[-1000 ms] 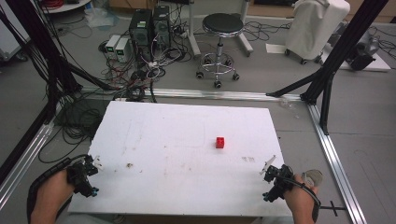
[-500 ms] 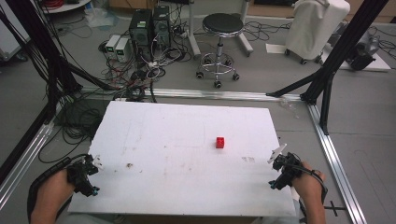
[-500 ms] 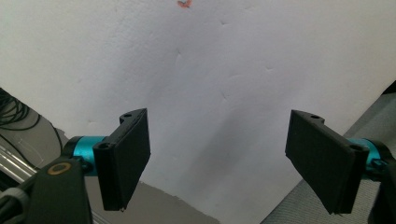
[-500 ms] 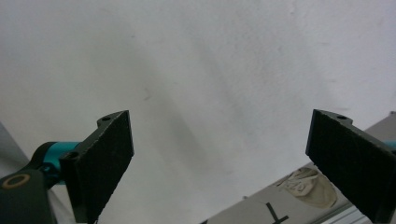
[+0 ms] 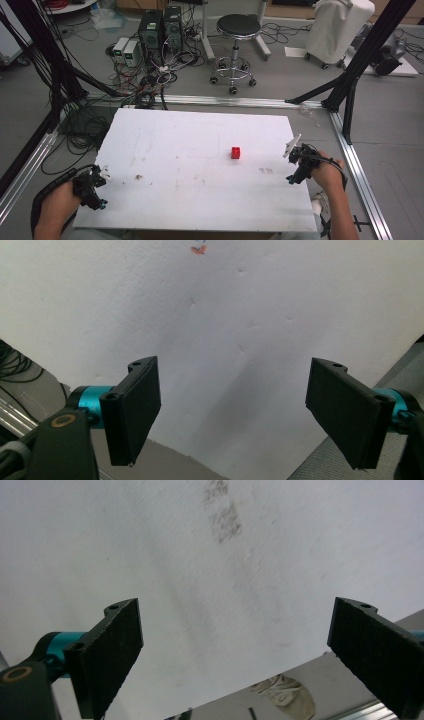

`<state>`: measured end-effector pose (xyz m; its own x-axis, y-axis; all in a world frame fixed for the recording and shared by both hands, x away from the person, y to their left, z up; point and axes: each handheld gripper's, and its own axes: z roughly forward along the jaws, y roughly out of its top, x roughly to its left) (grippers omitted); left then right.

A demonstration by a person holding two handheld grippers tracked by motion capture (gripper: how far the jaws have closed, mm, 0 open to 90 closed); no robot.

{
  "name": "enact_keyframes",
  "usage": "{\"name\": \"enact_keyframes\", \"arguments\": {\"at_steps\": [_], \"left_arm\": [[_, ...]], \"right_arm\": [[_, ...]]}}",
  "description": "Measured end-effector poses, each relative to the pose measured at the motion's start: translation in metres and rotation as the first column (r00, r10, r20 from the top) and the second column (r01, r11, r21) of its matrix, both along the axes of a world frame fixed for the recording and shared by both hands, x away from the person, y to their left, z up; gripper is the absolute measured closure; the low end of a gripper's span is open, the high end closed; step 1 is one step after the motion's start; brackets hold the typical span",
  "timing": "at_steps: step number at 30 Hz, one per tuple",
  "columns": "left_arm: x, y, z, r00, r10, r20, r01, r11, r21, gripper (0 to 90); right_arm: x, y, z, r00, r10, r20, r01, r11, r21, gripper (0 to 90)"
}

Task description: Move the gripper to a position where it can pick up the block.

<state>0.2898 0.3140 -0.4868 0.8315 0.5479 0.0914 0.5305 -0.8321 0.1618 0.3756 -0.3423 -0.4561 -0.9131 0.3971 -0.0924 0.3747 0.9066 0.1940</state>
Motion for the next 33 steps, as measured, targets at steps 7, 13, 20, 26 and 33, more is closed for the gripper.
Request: {"name": "enact_keyframes", "arguments": {"at_steps": [7, 13, 20, 26, 33], "left_arm": [[0.001, 0.0, -0.001, 1.0, -0.002, -0.002, 0.002, 1.0, 0.005, 22.3], [0.001, 0.001, -0.001, 1.0, 0.006, 0.002, -0.006, 1.0, -0.008, 22.3], [0.002, 0.002, 0.0, 0.9999, 0.008, 0.01, -0.007, 0.9998, -0.017, 22.2], [0.002, 0.002, -0.001, 0.9999, 0.003, 0.01, -0.003, 0.9999, -0.011, 22.3], [0.004, -0.003, -0.003, 1.0, 0.002, 0.003, -0.002, 0.9999, -0.012, 22.2]], "right_arm": [[0.029, 0.021, 0.016, 0.997, 0.075, 0.017, -0.075, 0.9969, -0.026, 6.9], [0.052, 0.037, 0.023, 0.9891, 0.144, 0.028, -0.144, 0.9894, -0.018, 6.9], [0.068, 0.057, 0.028, 0.9727, 0.23, 0.032, -0.229, 0.9729, -0.034, 6.9], [0.081, 0.076, 0.035, 0.9627, 0.268, 0.038, -0.267, 0.9634, -0.021, 6.9], [0.096, 0.098, 0.038, 0.9451, 0.326, 0.021, -0.324, 0.944, -0.061, 6.8]]}}
